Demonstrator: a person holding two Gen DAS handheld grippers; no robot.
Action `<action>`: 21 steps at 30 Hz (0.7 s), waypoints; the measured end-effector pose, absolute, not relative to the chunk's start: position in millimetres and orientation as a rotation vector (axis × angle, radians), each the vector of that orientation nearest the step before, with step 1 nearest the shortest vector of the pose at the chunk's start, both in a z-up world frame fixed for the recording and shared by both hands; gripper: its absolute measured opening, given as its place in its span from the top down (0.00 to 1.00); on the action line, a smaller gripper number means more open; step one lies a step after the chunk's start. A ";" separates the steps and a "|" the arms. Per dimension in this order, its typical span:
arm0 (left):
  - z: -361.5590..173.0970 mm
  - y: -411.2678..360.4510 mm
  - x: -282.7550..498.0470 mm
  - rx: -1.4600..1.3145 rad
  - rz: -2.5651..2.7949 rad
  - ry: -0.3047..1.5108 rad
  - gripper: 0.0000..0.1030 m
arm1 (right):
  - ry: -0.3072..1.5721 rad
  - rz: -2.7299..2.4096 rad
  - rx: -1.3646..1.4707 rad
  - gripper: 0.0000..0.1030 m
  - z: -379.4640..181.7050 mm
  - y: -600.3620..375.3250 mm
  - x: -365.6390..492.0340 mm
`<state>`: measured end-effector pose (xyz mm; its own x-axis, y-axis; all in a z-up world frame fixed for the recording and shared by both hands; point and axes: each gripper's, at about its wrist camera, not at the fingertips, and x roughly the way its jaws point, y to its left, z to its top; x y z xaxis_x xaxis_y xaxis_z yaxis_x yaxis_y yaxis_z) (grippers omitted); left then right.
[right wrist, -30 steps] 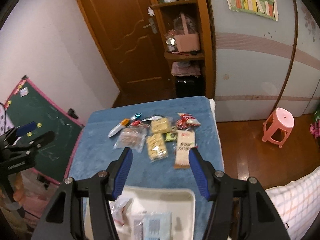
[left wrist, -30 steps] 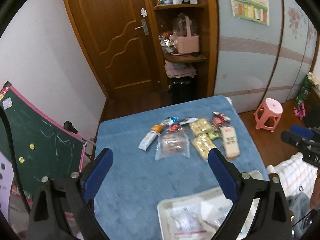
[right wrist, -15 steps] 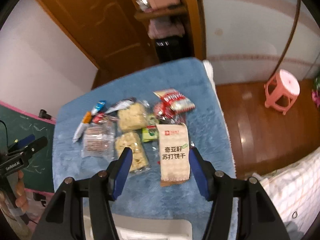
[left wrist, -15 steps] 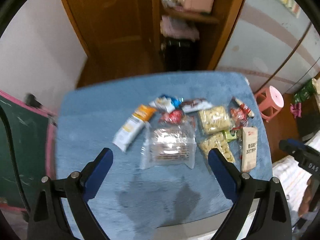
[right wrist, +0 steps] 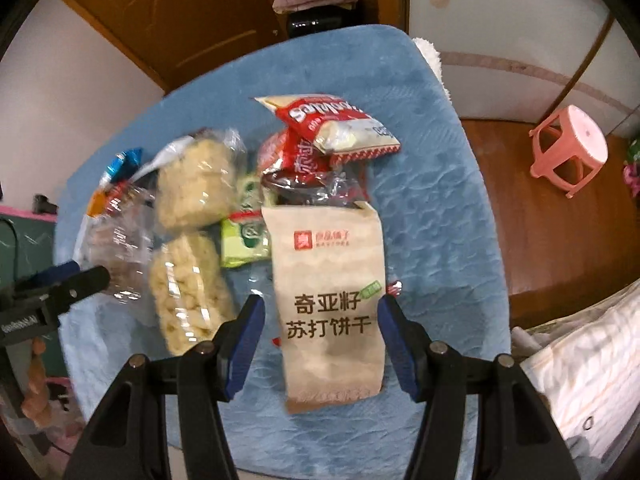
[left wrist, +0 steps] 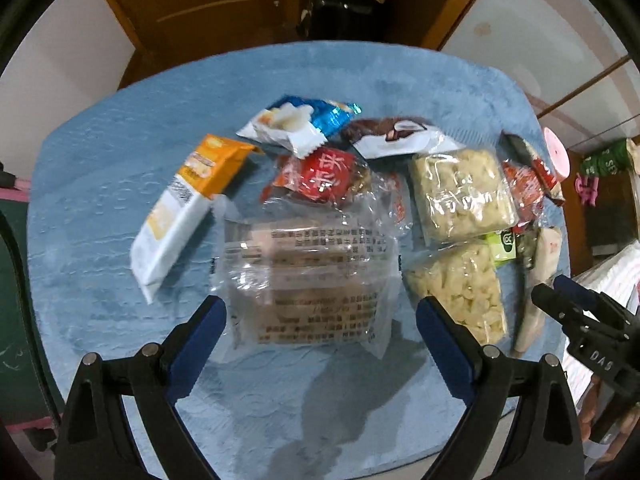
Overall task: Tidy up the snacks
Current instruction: 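Grasp the clear bread bag with the left tool while the right tool grasps the brown cracker bag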
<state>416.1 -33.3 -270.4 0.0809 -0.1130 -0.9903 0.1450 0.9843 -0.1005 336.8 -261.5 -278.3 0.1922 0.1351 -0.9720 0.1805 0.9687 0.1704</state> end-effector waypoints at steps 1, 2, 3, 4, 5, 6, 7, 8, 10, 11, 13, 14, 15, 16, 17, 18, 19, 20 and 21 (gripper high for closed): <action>-275.4 -35.1 417.0 0.030 -0.191 1.481 0.07 | 1.384 -0.038 0.243 0.40 -281.2 -260.1 336.1; -280.1 -36.9 417.2 0.037 -0.186 1.485 0.07 | 1.390 -0.040 0.235 0.39 -283.9 -260.9 336.5; -282.6 -37.3 419.2 0.046 -0.178 1.484 0.07 | 1.401 -0.040 0.239 0.39 -287.4 -262.3 336.4; -285.4 -37.8 419.5 0.055 -0.168 1.482 0.07 | 1.413 -0.039 0.251 0.39 -291.4 -264.2 337.0; -288.8 -38.0 420.0 0.062 -0.159 1.481 0.07 | 1.419 -0.036 0.265 0.39 -294.2 -265.8 337.5; -291.0 -38.9 421.6 0.065 -0.154 1.480 0.07 | 1.424 -0.032 0.282 0.39 -296.5 -268.2 338.3; -293.5 -38.0 422.6 0.065 -0.149 1.481 0.07 | 1.430 -0.031 0.307 0.39 -299.5 -271.1 337.7; -296.6 -36.2 423.1 0.060 -0.143 1.486 0.07 | 1.433 -0.031 0.321 0.38 -301.2 -273.0 337.9; -303.1 -28.0 426.0 0.015 -0.154 1.504 0.06 | 1.433 -0.033 0.333 0.38 -303.6 -275.8 337.8; -306.2 -25.1 426.5 -0.007 -0.152 1.510 0.01 | 1.430 -0.033 0.331 0.39 -303.7 -276.0 337.4; -310.9 -22.1 426.9 -0.028 -0.149 1.513 0.00 | 1.430 -0.034 0.325 0.39 -304.3 -276.2 337.6; -313.0 -21.8 426.9 -0.037 -0.154 1.515 0.00 | 1.433 -0.034 0.322 0.39 -304.7 -275.9 337.5; -315.1 -21.8 427.0 -0.045 -0.155 1.517 0.00 | 1.436 -0.033 0.318 0.39 -304.9 -274.5 337.9; -316.9 -22.3 427.1 -0.052 -0.154 1.520 0.00 | 1.439 -0.032 0.315 0.41 -304.9 -274.0 337.5; -318.6 -21.9 427.3 -0.056 -0.152 1.521 0.00 | 1.441 -0.028 0.314 0.46 -303.7 -270.6 336.4; -320.2 -20.3 427.3 -0.061 -0.148 1.520 0.00 | 1.441 -0.025 0.315 0.47 -302.5 -270.7 336.0; -321.0 -18.8 425.3 -0.065 -0.145 1.518 0.00 | 1.439 -0.025 0.320 0.47 -300.1 -269.2 334.3; -322.0 -19.7 424.8 -0.067 -0.140 1.512 0.01 | 1.440 -0.018 0.328 0.48 -298.1 -268.5 333.0; -321.7 -20.7 423.3 -0.064 -0.135 1.502 0.04 | 1.441 -0.011 0.336 0.48 -296.5 -268.9 332.1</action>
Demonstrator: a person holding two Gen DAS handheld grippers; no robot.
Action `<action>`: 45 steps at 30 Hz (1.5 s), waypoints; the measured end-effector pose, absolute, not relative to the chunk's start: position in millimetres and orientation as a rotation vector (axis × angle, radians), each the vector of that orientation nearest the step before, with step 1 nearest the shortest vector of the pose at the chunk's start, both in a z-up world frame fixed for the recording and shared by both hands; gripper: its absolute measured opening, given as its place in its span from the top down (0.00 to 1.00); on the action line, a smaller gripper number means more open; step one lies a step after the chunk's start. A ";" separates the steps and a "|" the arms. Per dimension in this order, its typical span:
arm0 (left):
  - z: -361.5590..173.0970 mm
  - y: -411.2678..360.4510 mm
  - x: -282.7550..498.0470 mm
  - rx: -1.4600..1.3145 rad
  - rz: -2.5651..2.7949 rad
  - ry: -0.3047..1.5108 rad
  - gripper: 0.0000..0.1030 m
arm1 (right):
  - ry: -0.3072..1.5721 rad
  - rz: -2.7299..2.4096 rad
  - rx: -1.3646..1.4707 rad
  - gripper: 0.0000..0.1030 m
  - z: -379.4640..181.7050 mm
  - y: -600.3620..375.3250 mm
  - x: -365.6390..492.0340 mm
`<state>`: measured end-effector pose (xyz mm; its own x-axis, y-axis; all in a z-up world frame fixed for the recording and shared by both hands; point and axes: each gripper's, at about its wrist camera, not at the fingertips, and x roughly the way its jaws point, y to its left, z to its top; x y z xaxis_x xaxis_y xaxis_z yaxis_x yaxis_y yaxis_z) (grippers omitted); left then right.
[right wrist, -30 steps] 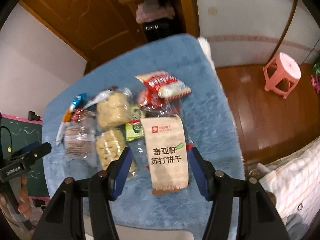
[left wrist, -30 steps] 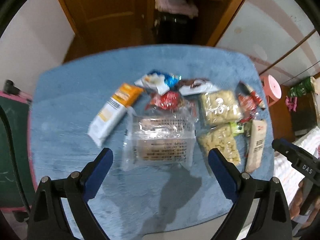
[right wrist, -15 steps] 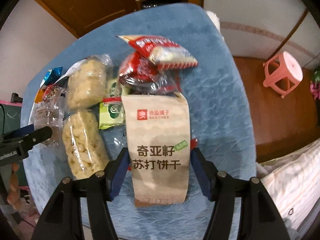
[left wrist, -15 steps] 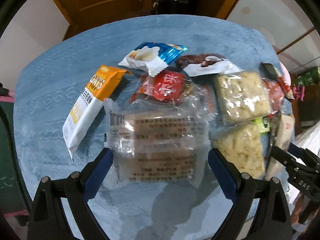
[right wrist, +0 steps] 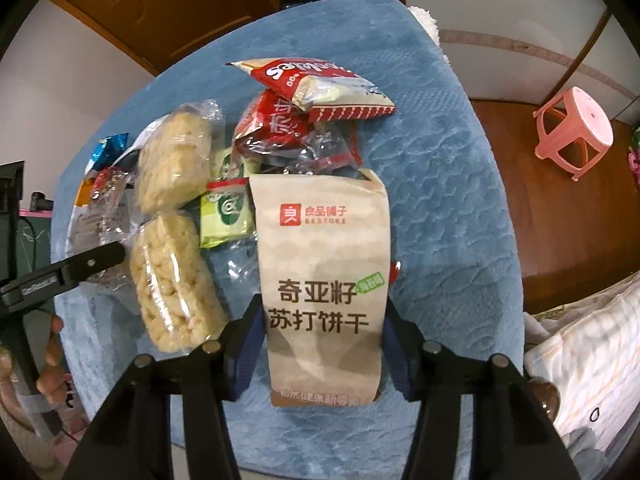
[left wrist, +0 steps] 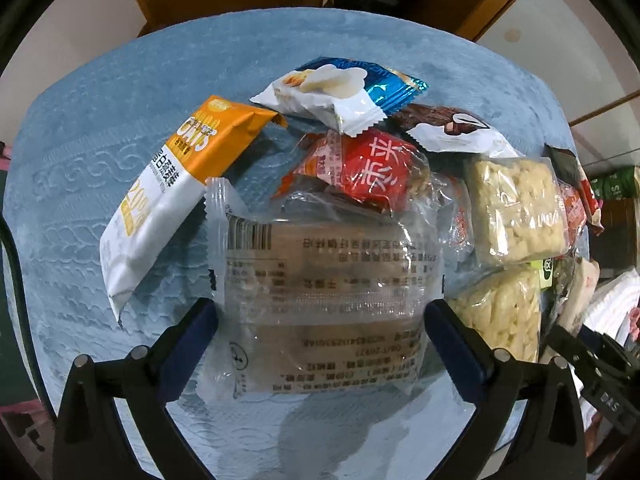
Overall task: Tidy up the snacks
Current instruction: 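Grasp the clear bread bag with the left tool while the right tool grasps the brown cracker bag, then carry both bags to the tray and release the brown cracker bag from the right tool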
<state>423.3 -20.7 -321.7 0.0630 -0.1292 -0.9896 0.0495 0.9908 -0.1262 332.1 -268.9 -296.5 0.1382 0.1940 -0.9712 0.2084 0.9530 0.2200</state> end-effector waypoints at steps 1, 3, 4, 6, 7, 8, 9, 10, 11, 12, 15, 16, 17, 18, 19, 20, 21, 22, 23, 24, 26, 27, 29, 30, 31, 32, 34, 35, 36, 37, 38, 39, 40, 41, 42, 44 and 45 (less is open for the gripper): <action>-320.5 -21.3 419.0 -0.066 -0.141 1.498 0.13 | 1.439 -0.002 0.346 0.48 -293.7 -268.6 330.7; -310.5 -26.6 407.9 -0.058 -0.138 1.481 0.24 | 1.427 0.013 0.356 0.48 -284.2 -264.3 325.7; -307.0 -28.3 405.0 -0.048 -0.136 1.472 0.28 | 1.416 0.021 0.358 0.48 -278.4 -263.8 322.5; -298.8 -30.7 397.5 -0.035 -0.141 1.463 0.31 | 1.401 0.029 0.365 0.48 -271.7 -267.1 319.7; -294.5 -31.6 395.2 -0.030 -0.142 1.462 0.32 | 1.393 0.035 0.372 0.48 -267.3 -267.8 317.8; -289.4 -32.0 390.4 -0.028 -0.146 1.457 0.32 | 1.381 0.039 0.381 0.48 -262.1 -268.7 315.6; -283.1 -33.1 384.3 -0.031 -0.156 1.445 0.33 | 1.367 0.044 0.391 0.48 -256.3 -270.6 312.7; -277.2 -34.1 378.2 -0.034 -0.167 1.432 0.33 | 1.351 0.050 0.399 0.48 -250.0 -271.6 310.2; -269.5 -34.0 372.9 -0.037 -0.179 1.416 0.33 | 1.327 0.057 0.410 0.48 -239.8 -272.4 305.2; -258.7 -35.3 364.6 -0.039 -0.193 1.397 0.33 | 1.316 0.062 0.416 0.48 -235.2 -273.3 303.2; -224.4 -35.5 341.1 -0.053 -0.230 1.340 0.33 | 1.263 0.085 0.450 0.48 -212.0 -276.7 289.5; -215.9 -41.1 334.4 -0.057 -0.243 1.320 0.33 | 1.245 0.093 0.457 0.48 -202.6 -276.4 284.0; -203.0 -42.9 323.6 -0.061 -0.262 1.297 0.33 | 1.220 0.106 0.464 0.48 -191.0 -275.4 276.4; -187.7 -44.1 312.8 -0.063 -0.278 1.273 0.33 | 1.195 0.118 0.469 0.48 -178.8 -273.7 267.7; -176.1 -43.1 305.4 -0.063 -0.289 1.253 0.33 | 1.175 0.127 0.470 0.48 -169.9 -272.6 260.3; -161.6 -44.2 295.9 -0.063 -0.303 1.230 0.33 | 1.151 0.138 0.470 0.48 -160.9 -271.7 251.2; -147.1 -43.3 286.9 -0.064 -0.317 1.203 0.33 | 1.121 0.152 0.470 0.48 -149.2 -269.5 239.0; -132.6 -43.7 272.5 -0.064 -0.328 1.175 0.33 | 1.105 0.159 0.470 0.48 -140.9 -267.7 232.8; -120.7 -40.1 263.1 -0.065 -0.339 1.153 0.32 | 1.077 0.170 0.468 0.48 -128.2 -264.3 219.1; -106.7 -32.8 253.2 -0.066 -0.350 1.132 0.32 | 1.055 0.180 0.466 0.48 -119.3 -261.8 206.9; -86.4 -37.6 229.0 -0.065 -0.366 1.092 0.32 | 1.005 0.204 0.460 0.48 -97.8 -254.0 177.0; -72.8 -36.8 216.4 -0.060 -0.371 1.074 0.32 | 0.992 0.209 0.455 0.48 -93.9 -250.5 170.0; -60.0 -38.8 192.4 -0.048 -0.369 1.045 0.32 | 0.961 0.218 0.427 0.48 -80.3 -244.9 141.2; -52.7 -38.1 178.0 -0.044 -0.364 1.035 0.32 | 0.955 0.217 0.415 0.48 -76.7 -244.4 134.4; -49.3 -39.6 167.6 -0.043 -0.365 1.027 0.32 | 0.948 0.216 0.399 0.48 -73.1 -241.8 124.3; -45.8 -42.6 153.8 -0.039 -0.369 1.017 0.32 | 0.944 0.219 0.382 0.48 -70.2 -239.5 112.5; -45.4 -48.6 137.2 -0.025 -0.370 1.012 0.32 | 0.948 0.224 0.361 0.48 -69.0 -237.4 96.6; -46.6 -51.9 128.1 -0.015 -0.371 1.010 0.32 | 0.949 0.224 0.346 0.48 -68.1 -235.2 86.1; -46.8 -54.9 117.7 -0.004 -0.370 1.008 0.32 | 0.950 0.221 0.337 0.48 -70.2 -233.8 84.6; -48.0 -55.2 110.4 0.005 -0.369 1.010 0.32 | 0.956 0.215 0.318 0.48 -70.8 -231.4 76.4; -50.5 -57.7 101.9 0.014 -0.369 1.016 0.32 | 0.960 0.210 0.304 0.48 -71.5 -230.0 71.5; -55.7 -58.8 93.4 0.020 -0.372 1.024 0.32 | 0.961 0.208 0.297 0.48 -70.9 -229.7 65.3; -58.3 -60.8 86.1 0.025 -0.376 1.037 0.32 | 0.965 0.206 0.289 0.48 -72.9 -228.7 61.1; -62.5 -63.1 81.9 0.027 -0.377 1.051 0.32 | 0.973 0.204 0.278 0.48 -74.7 -226.9 55.0; -68.5 -64.5 77.7 0.033 -0.377 1.066 0.32 | 0.978 0.201 0.268 0.48 -76.7 -225.3 51.5; -78.3 -65.8 71.4 0.046 -0.361 1.087 0.32 | 0.992 0.187 0.238 0.48 -82.0 -220.4 47.8; -83.1 -66.1 68.4 0.050 -0.354 1.100 0.32 | 0.999 0.182 0.229 0.48 -84.1 -218.8 45.5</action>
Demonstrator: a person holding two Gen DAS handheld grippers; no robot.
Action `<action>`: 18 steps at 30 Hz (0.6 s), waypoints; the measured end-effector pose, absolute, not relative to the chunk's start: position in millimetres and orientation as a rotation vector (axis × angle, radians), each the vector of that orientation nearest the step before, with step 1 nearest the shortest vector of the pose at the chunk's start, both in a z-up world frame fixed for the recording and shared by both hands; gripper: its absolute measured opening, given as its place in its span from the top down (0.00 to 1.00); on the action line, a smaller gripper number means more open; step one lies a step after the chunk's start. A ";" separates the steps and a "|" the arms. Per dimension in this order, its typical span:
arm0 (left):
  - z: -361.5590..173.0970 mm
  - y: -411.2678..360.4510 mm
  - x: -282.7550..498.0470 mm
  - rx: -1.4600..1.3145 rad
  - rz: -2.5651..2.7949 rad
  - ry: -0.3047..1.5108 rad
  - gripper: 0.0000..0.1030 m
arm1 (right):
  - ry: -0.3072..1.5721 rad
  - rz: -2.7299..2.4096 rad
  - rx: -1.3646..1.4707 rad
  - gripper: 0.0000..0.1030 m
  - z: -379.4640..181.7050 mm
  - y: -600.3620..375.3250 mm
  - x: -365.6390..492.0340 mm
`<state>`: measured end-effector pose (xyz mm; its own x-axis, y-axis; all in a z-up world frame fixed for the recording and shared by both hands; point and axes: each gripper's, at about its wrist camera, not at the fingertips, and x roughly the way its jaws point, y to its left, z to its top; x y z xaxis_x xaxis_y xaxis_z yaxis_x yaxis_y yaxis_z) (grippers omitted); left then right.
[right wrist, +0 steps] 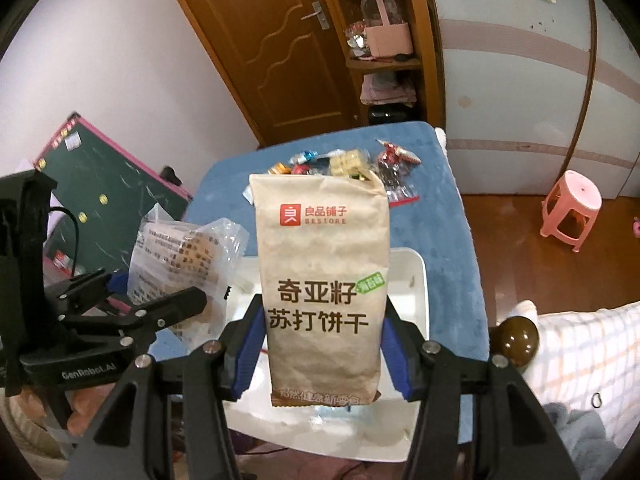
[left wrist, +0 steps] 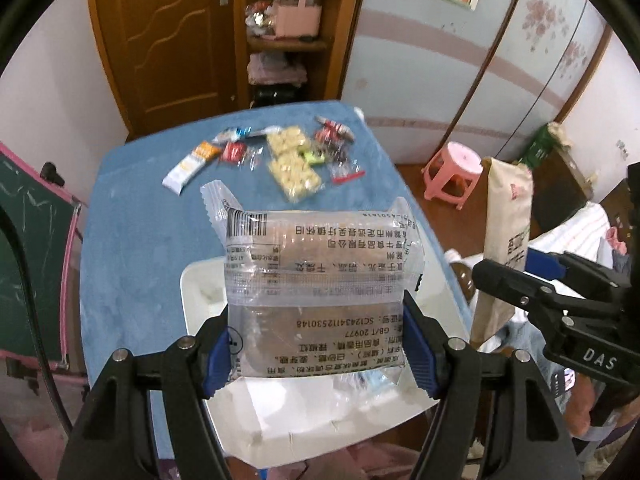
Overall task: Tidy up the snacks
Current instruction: 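Carry both bags to the tray and release the brown cracker bag from the right tool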
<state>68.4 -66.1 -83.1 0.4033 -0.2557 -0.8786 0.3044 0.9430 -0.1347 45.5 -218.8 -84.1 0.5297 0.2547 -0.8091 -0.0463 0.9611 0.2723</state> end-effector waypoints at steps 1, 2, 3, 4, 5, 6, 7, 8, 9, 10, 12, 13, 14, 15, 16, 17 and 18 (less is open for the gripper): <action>-86.1 -66.5 65.2 0.053 -0.349 1.109 0.32 | 1.011 0.174 0.216 0.48 -87.6 -216.2 44.3; -89.2 -67.2 62.8 0.060 -0.343 1.116 0.32 | 1.019 0.170 0.206 0.47 -90.0 -214.2 42.4; -92.2 -69.0 59.9 0.072 -0.334 1.120 0.32 | 1.024 0.170 0.200 0.47 -91.8 -213.1 40.2; -94.9 -70.0 56.8 0.084 -0.328 1.121 0.32 | 1.032 0.169 0.190 0.47 -93.5 -210.7 37.8; -97.0 -71.9 55.1 0.097 -0.324 1.121 0.31 | 1.038 0.166 0.177 0.47 -95.7 -208.5 36.1; -98.8 -72.6 53.6 0.107 -0.320 1.122 0.31 | 1.043 0.165 0.166 0.47 -97.8 -206.5 34.3; -100.3 -73.0 52.2 0.114 -0.317 1.123 0.31 | 1.047 0.166 0.160 0.47 -98.8 -204.8 30.5; -102.3 -73.6 52.2 0.119 -0.315 1.124 0.31 | 1.054 0.167 0.151 0.47 -100.4 -203.0 29.4; -102.8 -73.7 51.1 0.121 -0.314 1.125 0.31 | 1.060 0.168 0.146 0.47 -101.3 -201.4 27.4; -103.0 -74.4 49.6 0.125 -0.312 1.126 0.30 | 1.067 0.168 0.142 0.47 -102.8 -199.9 27.6; -103.8 -75.9 48.3 0.136 -0.308 1.129 0.29 | 1.079 0.170 0.135 0.46 -105.2 -197.1 26.6; -104.1 -76.2 46.9 0.141 -0.307 1.131 0.28 | 1.085 0.170 0.131 0.46 -106.4 -196.0 27.0; -104.8 -76.3 46.4 0.145 -0.305 1.135 0.27 | 1.091 0.167 0.125 0.46 -107.5 -194.9 27.5; -105.6 -75.8 46.2 0.145 -0.300 1.139 0.27 | 1.094 0.165 0.122 0.46 -108.1 -193.9 27.9; -106.5 -74.5 46.1 0.144 -0.296 1.146 0.26 | 1.096 0.164 0.123 0.46 -108.9 -193.4 27.7; -107.3 -72.7 47.1 0.139 -0.290 1.156 0.25 | 1.100 0.166 0.129 0.46 -110.0 -193.8 28.4; -108.8 -70.4 47.8 0.125 -0.293 1.169 0.24 | 1.103 0.168 0.135 0.45 -110.5 -193.0 27.9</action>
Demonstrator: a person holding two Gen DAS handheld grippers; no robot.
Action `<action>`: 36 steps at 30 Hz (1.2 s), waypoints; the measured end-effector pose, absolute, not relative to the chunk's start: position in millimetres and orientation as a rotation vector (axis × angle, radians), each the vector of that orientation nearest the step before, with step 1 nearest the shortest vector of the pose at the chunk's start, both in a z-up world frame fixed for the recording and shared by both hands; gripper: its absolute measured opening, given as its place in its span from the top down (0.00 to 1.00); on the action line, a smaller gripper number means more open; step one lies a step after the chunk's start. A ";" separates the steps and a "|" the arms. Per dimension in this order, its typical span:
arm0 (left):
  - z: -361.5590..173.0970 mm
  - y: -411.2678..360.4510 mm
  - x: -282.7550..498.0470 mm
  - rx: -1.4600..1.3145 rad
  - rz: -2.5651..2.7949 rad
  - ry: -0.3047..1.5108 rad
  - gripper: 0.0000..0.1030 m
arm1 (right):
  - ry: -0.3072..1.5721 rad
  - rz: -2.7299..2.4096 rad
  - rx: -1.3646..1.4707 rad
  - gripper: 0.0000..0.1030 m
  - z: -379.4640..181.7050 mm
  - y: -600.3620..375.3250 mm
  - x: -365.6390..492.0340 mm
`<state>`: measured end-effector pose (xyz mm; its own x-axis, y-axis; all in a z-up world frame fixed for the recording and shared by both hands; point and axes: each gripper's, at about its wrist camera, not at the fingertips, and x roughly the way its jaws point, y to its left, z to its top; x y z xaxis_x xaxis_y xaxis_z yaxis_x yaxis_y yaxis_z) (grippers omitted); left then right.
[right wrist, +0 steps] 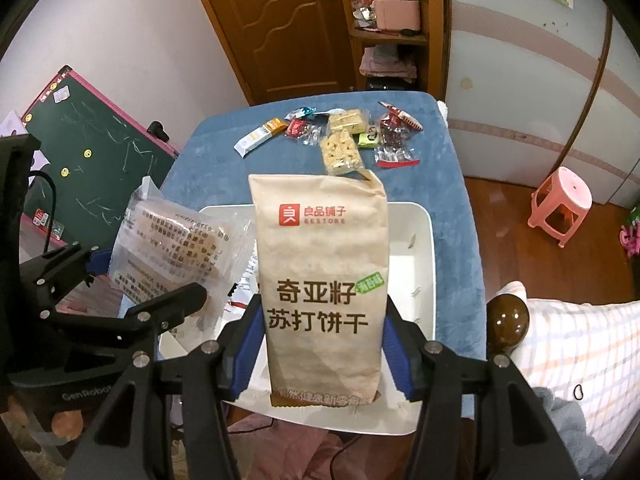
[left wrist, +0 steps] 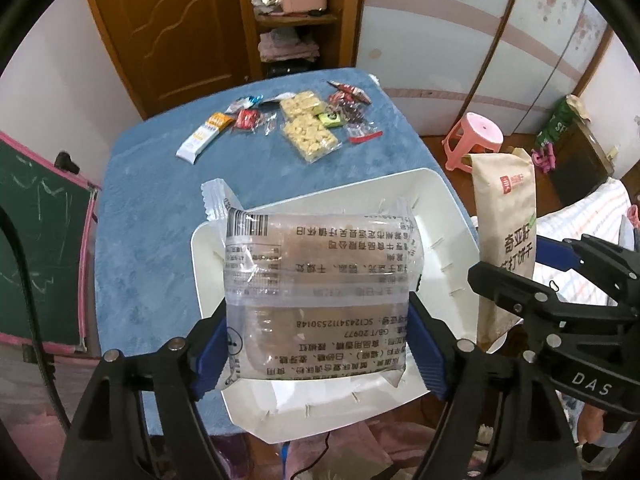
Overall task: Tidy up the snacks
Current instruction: 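Carry both bags to the tray and release the brown cracker bag from the right tool, then lower the clear bread bag into the tray and open the left tool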
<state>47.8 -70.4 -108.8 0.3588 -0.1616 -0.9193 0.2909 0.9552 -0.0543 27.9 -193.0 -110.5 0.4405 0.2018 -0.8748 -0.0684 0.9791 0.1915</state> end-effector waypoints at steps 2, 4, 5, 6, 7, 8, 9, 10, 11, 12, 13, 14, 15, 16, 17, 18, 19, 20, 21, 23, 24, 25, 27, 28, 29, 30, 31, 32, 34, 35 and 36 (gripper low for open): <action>-111.8 -66.1 49.8 0.091 -0.305 1.201 0.23 | 1.101 0.177 0.158 0.45 -110.3 -193.9 28.9; -115.6 -63.1 50.2 0.069 -0.310 1.223 0.23 | 1.093 0.182 0.164 0.44 -108.4 -194.1 29.5; -117.4 -62.2 50.4 0.064 -0.309 1.233 0.23 | 1.090 0.181 0.162 0.42 -108.0 -193.5 29.0; -119.0 -61.6 50.3 0.064 -0.307 1.239 0.23 | 1.086 0.182 0.161 0.41 -107.6 -192.7 28.4; -120.0 -61.7 49.8 0.068 -0.307 1.244 0.22 | 1.082 0.185 0.157 0.40 -107.1 -192.0 27.6; -120.9 -61.8 49.4 0.072 -0.306 1.247 0.22 | 1.080 0.185 0.154 0.40 -106.8 -191.5 27.6; -121.2 -62.1 49.2 0.074 -0.304 1.247 0.22 | 1.080 0.186 0.153 0.40 -107.0 -190.0 27.0; -121.3 -62.0 48.9 0.077 -0.302 1.247 0.22 | 1.081 0.189 0.152 0.40 -107.2 -189.5 26.9; -121.2 -62.6 49.3 0.078 -0.301 1.248 0.22 | 1.081 0.190 0.153 0.40 -107.4 -189.4 26.7; -120.8 -63.2 49.9 0.079 -0.300 1.248 0.22 | 1.082 0.190 0.155 0.40 -107.2 -189.3 26.8; -120.4 -63.0 49.9 0.078 -0.299 1.248 0.22 | 1.082 0.189 0.157 0.40 -107.0 -189.7 26.9; -120.2 -62.9 50.0 0.077 -0.298 1.247 0.22 | 1.082 0.190 0.160 0.40 -107.0 -190.2 27.0; -120.2 -62.6 50.0 0.079 -0.299 1.249 0.22 | 1.081 0.189 0.159 0.40 -106.6 -190.0 27.0; -120.2 -62.5 49.9 0.079 -0.298 1.249 0.22 | 1.081 0.190 0.159 0.40 -106.4 -190.0 27.0; -120.1 -62.6 50.1 0.081 -0.298 1.249 0.22 | 1.080 0.191 0.159 0.40 -106.3 -190.3 27.0; -120.1 -63.1 49.6 0.087 -0.297 1.251 0.22 | 1.078 0.191 0.159 0.40 -106.4 -190.5 27.3; -120.3 -63.7 49.2 0.093 -0.298 1.254 0.21 | 1.075 0.191 0.160 0.40 -106.0 -190.4 27.5; -121.4 -64.7 49.1 0.100 -0.299 1.260 0.21 | 1.073 0.192 0.161 0.40 -106.0 -190.6 27.6; -123.1 -65.5 48.8 0.105 -0.300 1.270 0.21 | 1.072 0.192 0.163 0.40 -106.1 -190.7 27.9; -125.1 -65.0 48.6 0.102 -0.297 1.276 0.18 | 1.070 0.192 0.167 0.40 -105.5 -190.8 27.8; -125.2 -64.2 48.1 0.100 -0.295 1.276 0.15 | 1.070 0.193 0.168 0.40 -104.3 -190.2 28.3; -123.5 -63.8 47.8 0.098 -0.291 1.265 0.11 | 1.071 0.193 0.167 0.40 -104.6 -189.7 28.7; -117.8 -63.7 47.5 0.110 -0.276 1.232 0.03 | 1.070 0.191 0.166 0.40 -104.1 -189.9 28.2; -115.6 -64.0 47.3 0.124 -0.269 1.220 0.01 | 1.067 0.193 0.172 0.40 -104.0 -190.4 28.7; -112.9 -64.6 46.8 0.139 -0.261 1.203 0.01 | 1.067 0.193 0.178 0.40 -103.8 -191.7 28.3; -112.0 -64.4 46.4 0.146 -0.257 1.196 0.01 | 1.067 0.194 0.180 0.40 -103.8 -192.1 28.6; -111.4 -64.2 46.8 0.148 -0.256 1.194 0.01 | 1.067 0.195 0.181 0.40 -103.6 -192.7 28.9; -110.9 -63.9 46.8 0.149 -0.256 1.192 0.01 | 1.066 0.194 0.179 0.40 -103.4 -192.9 29.3; -111.7 -62.9 46.8 0.142 -0.257 1.199 0.01 | 1.066 0.196 0.175 0.40 -103.2 -192.9 28.9; -112.3 -62.2 46.9 0.138 -0.258 1.203 0.01 | 1.067 0.198 0.173 0.40 -103.3 -192.4 29.2; -113.3 -61.6 47.3 0.134 -0.257 1.209 0.01 | 1.067 0.200 0.171 0.40 -103.5 -192.1 28.8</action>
